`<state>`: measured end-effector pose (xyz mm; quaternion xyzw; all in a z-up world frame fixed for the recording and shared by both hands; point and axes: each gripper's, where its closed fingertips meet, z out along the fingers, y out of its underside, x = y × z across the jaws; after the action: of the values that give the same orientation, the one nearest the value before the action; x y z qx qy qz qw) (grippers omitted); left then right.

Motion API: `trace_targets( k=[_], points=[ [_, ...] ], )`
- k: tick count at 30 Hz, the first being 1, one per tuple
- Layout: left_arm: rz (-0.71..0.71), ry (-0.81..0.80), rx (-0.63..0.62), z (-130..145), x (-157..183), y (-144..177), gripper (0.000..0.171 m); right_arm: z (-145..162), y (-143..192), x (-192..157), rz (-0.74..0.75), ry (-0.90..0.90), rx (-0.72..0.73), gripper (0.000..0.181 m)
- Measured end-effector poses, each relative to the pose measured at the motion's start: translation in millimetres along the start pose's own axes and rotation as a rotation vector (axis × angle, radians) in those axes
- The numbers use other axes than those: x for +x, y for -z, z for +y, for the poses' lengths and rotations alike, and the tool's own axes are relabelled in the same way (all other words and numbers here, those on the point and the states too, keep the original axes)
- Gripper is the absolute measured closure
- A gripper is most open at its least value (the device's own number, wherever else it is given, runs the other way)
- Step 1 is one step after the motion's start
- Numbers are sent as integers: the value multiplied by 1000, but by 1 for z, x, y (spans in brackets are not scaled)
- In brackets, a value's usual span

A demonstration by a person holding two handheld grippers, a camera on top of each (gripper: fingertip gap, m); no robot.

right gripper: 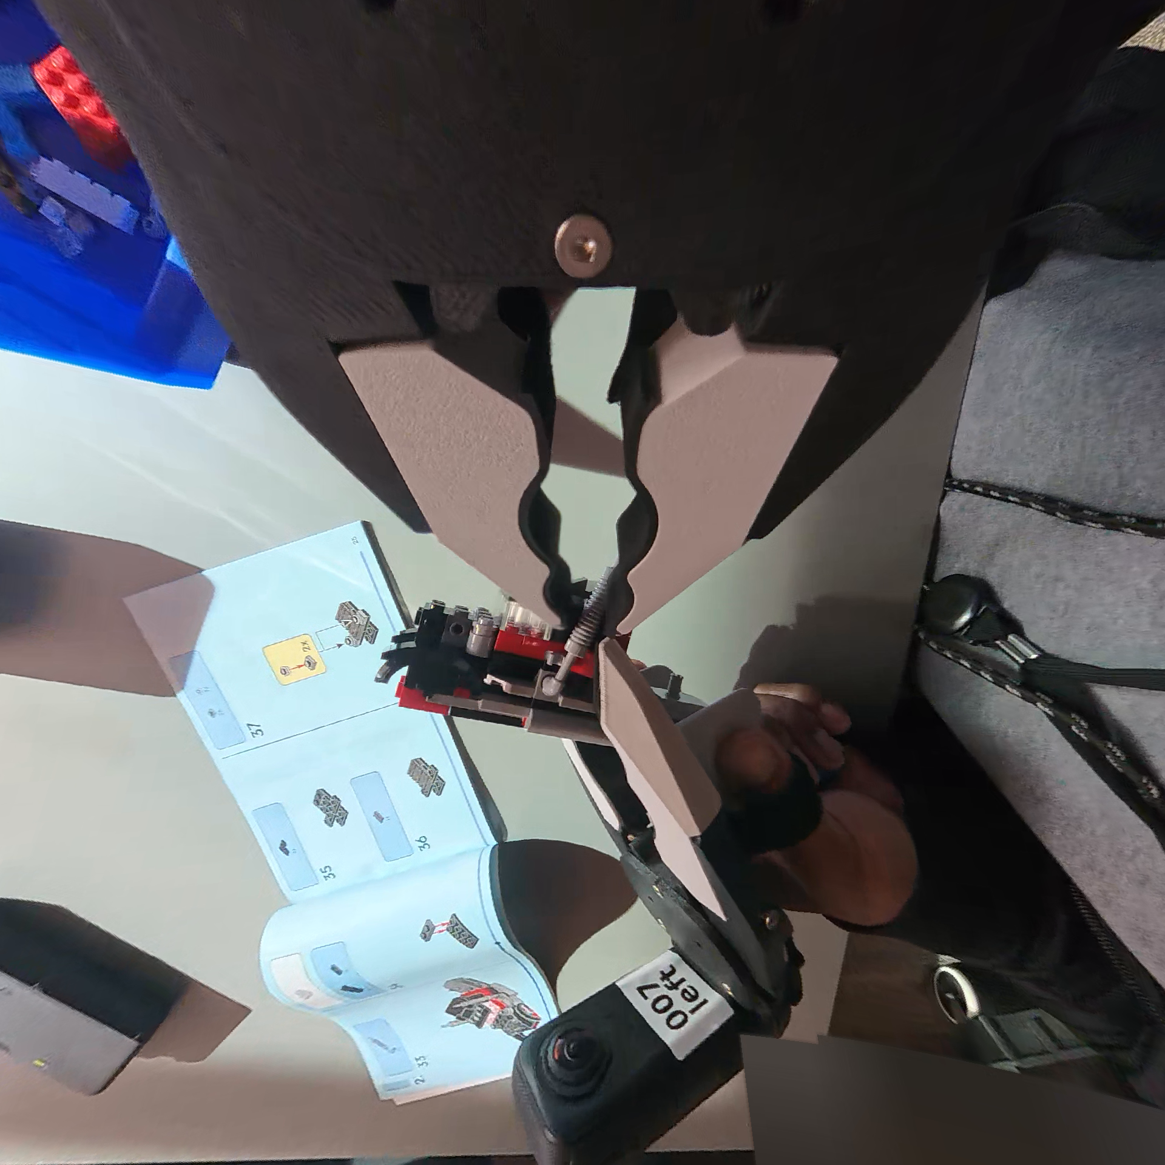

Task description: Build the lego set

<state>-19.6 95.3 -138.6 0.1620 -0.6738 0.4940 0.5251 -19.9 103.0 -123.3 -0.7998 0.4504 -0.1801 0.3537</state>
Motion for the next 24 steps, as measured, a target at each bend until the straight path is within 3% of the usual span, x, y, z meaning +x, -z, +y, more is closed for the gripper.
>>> trace_targets(
  k=[17, 20, 24],
  points=[
    [12, -6, 1, 0, 2, 0, 120, 1, 5, 8, 47, -28, 14, 169],
    [9, -12, 1, 0, 2, 0, 120, -2, 6, 11, 74, -80, 49, 162],
    [-3, -27, -1, 1, 1, -1, 120, -11, 8, 13, 108, -116, 142, 168]
  ],
)
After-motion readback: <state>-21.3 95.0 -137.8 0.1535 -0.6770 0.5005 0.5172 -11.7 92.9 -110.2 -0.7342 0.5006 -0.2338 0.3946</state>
